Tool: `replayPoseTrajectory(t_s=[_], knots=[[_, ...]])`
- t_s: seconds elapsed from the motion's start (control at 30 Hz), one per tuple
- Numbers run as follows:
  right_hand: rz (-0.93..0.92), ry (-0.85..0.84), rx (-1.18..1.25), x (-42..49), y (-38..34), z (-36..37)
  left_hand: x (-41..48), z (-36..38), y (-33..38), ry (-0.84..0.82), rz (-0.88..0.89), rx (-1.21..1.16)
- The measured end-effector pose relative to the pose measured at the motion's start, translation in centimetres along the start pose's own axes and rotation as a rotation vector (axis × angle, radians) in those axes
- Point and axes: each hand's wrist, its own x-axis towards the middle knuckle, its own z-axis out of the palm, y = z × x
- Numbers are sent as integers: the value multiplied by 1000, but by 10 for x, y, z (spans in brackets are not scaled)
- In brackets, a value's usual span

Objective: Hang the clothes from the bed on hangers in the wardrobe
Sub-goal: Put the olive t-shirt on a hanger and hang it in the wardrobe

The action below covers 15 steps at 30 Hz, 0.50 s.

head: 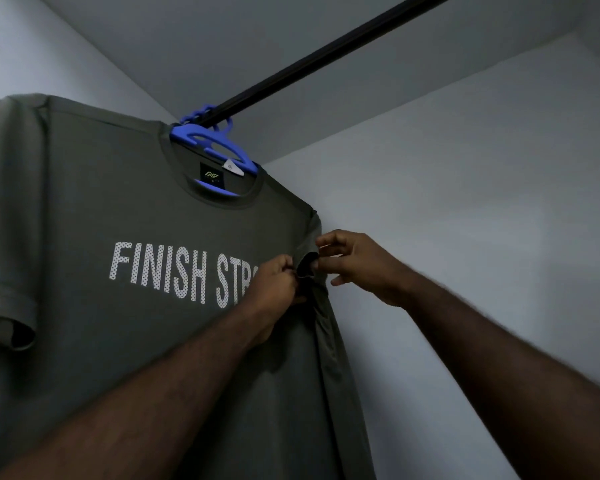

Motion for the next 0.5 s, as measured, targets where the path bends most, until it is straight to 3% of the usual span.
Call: replayPoseTrajectory(t_s=[0.2,0.37,0.5], knots=[[-107,-12,-112,3,-10,10,0,-5,3,20,52,33],[-19,167,-39,13,-17,-2,5,-5,0,285,162,216],[9,300,125,18,-28,-19,8,-10,1,319,243,305]])
